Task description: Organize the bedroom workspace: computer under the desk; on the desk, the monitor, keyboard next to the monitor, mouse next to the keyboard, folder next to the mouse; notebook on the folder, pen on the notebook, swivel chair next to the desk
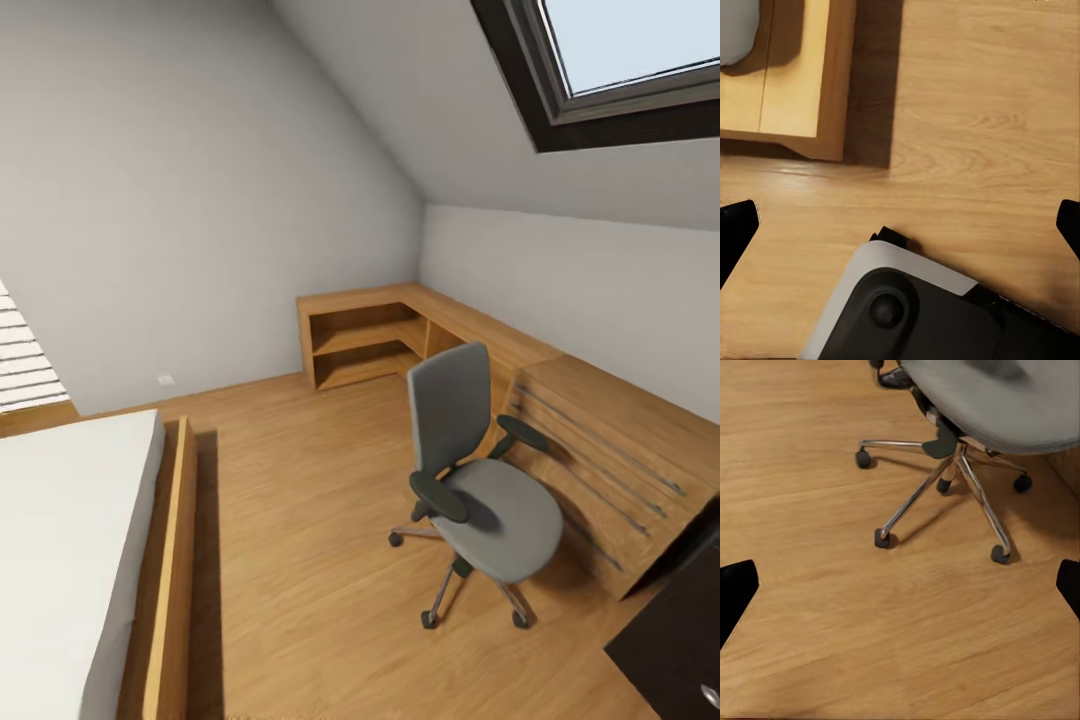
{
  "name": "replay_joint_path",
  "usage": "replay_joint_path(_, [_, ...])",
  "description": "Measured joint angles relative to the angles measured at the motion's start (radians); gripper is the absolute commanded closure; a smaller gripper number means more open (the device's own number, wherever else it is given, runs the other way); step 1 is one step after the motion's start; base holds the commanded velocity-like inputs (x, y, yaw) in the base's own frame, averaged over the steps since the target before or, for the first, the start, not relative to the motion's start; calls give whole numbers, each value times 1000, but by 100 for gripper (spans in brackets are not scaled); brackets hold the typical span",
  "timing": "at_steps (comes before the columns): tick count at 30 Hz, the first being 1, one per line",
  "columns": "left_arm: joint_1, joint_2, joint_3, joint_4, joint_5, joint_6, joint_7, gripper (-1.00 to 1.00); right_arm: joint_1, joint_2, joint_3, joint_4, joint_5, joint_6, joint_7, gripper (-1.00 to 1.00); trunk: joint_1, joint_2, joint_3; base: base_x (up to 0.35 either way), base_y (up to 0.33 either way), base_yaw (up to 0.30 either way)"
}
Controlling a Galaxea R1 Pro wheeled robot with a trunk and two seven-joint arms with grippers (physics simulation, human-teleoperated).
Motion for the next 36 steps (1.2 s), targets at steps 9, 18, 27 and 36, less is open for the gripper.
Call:
replay_joint_path(9, [0, -3, -2, 10, -3, 1, -1, -100, 2, -1, 0, 0, 0, 6, 15, -100, 0, 0, -1, 61, -45, 264])
replay_joint_path(18, [0, -8, -4, 52, -13, 1, -2, -100, 2, -2, -1, 0, -1, 15, 3, -100, 0, 0, -3, 231, -175, 247])
replay_joint_path(27, [0, -13, -4, 58, -38, 0, -2, -100, 2, 0, -1, -1, -1, 83, 2, -100, 0, 0, -8, 259, -203, 111])
replay_joint_path(36, [0, -14, -4, 58, -39, 0, -2, -100, 2, 0, -1, -1, -1, 92, 2, -100, -1, 0, -11, 296, -96, 34])
